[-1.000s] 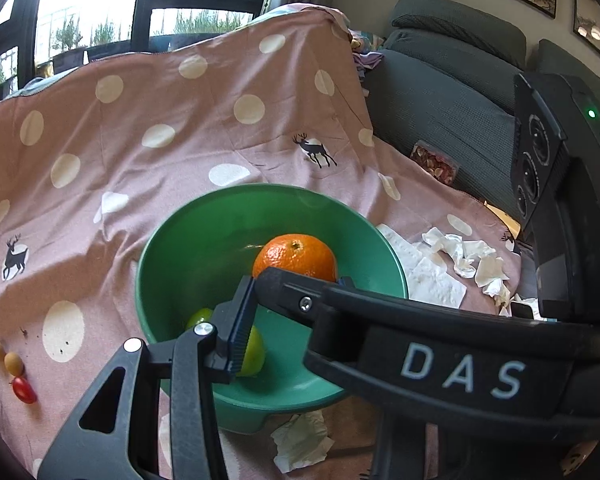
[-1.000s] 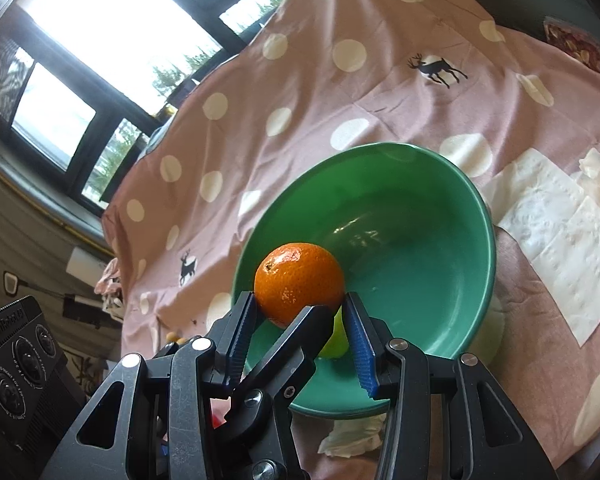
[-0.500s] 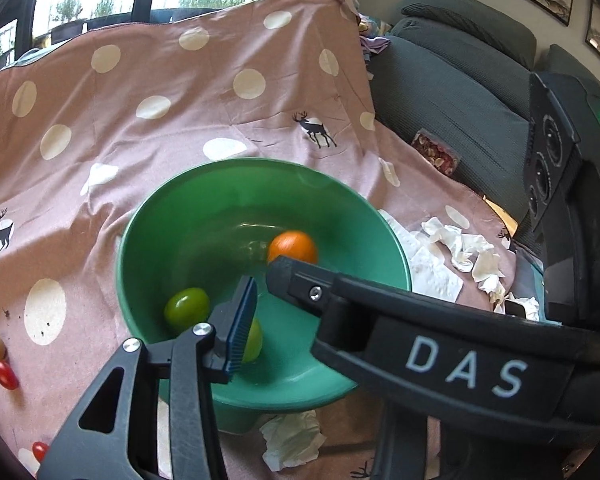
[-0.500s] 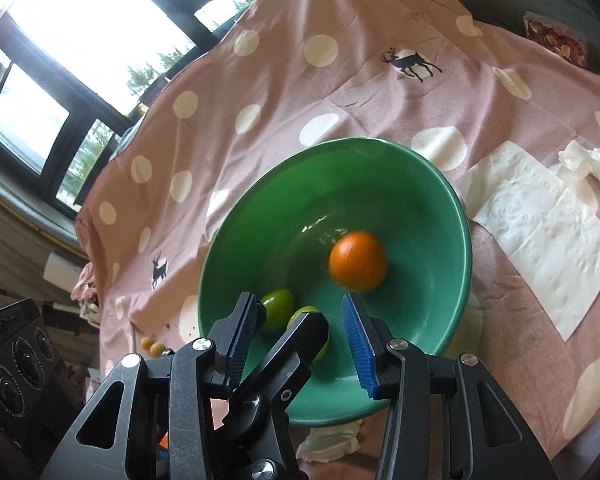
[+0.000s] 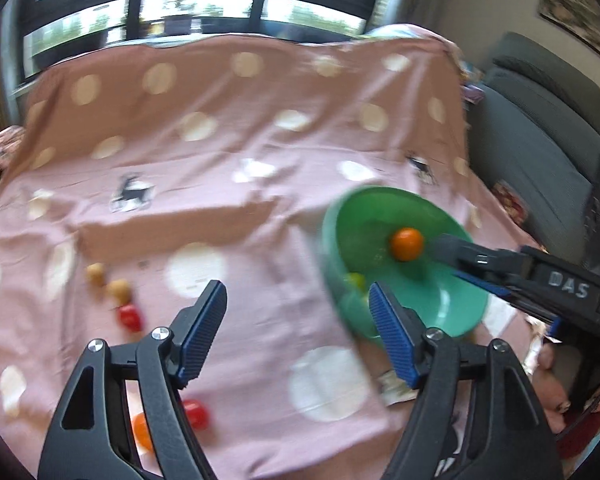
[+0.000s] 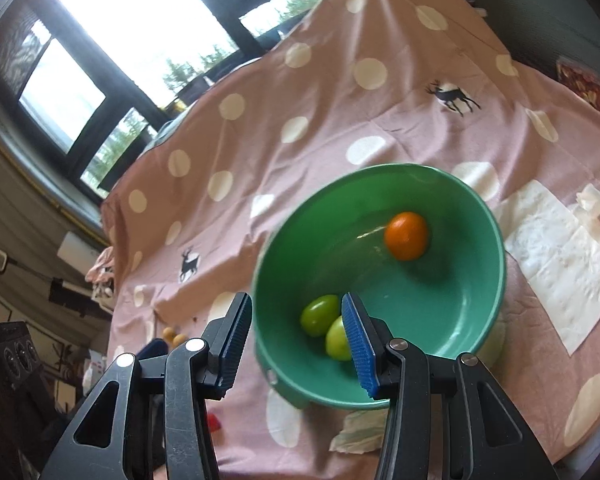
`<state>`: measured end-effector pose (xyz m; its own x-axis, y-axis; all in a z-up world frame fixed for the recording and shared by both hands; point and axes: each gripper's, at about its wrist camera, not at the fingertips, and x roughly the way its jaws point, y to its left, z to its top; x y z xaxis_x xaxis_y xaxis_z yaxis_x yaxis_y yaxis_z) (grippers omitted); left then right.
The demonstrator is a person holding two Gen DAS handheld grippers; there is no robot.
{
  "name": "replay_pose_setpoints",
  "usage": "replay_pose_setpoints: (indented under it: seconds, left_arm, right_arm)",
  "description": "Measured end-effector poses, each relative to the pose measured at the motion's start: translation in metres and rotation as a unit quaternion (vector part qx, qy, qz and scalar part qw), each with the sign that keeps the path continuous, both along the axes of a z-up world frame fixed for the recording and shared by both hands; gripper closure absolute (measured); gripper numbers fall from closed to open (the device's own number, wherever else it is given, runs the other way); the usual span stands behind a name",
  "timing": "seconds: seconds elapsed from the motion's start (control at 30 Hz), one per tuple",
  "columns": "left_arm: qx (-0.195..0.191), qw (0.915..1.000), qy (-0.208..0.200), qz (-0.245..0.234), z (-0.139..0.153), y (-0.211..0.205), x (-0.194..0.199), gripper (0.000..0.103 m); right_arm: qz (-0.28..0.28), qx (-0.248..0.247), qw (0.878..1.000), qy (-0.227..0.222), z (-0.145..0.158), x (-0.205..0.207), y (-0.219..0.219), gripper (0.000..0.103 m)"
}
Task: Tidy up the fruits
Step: 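Move the right tool back to the second orange among the tomatoes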
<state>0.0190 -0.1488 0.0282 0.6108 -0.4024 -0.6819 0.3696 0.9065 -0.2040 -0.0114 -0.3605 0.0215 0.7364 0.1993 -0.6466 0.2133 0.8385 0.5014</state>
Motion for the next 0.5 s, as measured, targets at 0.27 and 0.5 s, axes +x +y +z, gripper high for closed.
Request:
replay_pose_setpoints:
  seconds: [0.27, 0.5]
  left_arm:
    - [-0.028, 0.9853, 0.042, 0.163, -0.019, 0.113, 0.0, 0.025]
    - [-0.057, 0.9707, 0.066, 0.224, -0.046, 0.174, 0.007, 0.025]
  right_arm:
    - [0.135, 0.013, 0.991, -0.009, 0.007, 0.015, 0.056, 0.055]
    - [0.298, 0.028, 0.953, 0.037, -0.014, 0.041, 0.149, 0.055]
